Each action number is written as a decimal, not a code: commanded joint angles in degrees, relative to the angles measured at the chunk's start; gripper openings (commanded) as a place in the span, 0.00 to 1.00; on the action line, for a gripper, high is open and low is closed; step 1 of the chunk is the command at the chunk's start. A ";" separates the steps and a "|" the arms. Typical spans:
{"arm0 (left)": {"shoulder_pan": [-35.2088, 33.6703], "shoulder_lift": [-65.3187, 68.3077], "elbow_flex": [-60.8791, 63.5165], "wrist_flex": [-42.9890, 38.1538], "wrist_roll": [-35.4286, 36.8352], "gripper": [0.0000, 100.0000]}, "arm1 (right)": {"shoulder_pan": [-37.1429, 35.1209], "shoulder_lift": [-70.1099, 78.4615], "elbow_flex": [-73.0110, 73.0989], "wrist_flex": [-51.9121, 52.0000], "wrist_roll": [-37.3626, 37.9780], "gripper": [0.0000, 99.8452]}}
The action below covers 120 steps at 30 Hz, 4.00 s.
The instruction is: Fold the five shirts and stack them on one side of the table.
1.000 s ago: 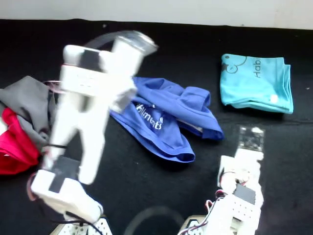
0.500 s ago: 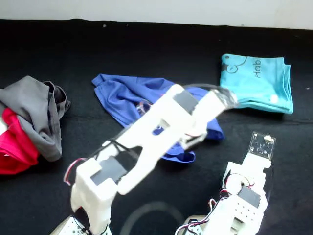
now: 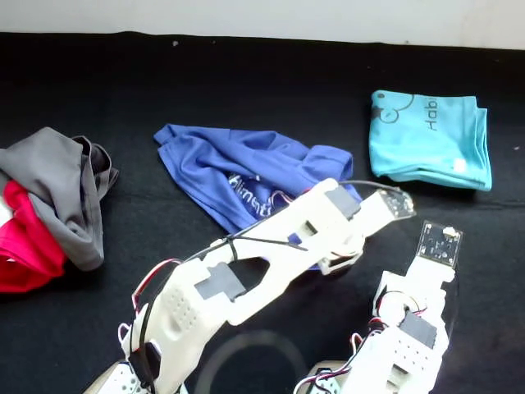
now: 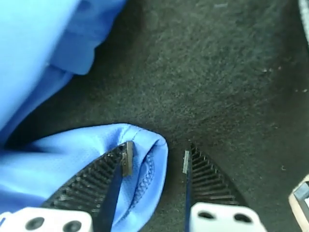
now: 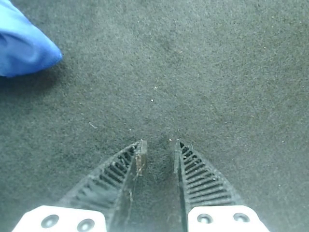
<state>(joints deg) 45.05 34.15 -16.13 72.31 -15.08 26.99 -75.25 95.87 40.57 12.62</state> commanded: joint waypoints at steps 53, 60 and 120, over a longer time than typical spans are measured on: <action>-62.81 -47.60 6.02 22.77 -9.49 0.01 | -54.37 67.91 -59.56 18.15 -0.35 0.36; -62.81 -47.60 9.54 22.77 -9.41 0.01 | -50.33 81.54 -65.63 9.63 -0.79 0.32; -53.14 -68.88 55.96 -12.92 -9.41 0.01 | -27.12 104.13 -154.42 60.35 4.40 0.22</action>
<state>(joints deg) -7.69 -33.63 39.87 60.44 -24.31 -0.26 33.05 -53.14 96.66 16.75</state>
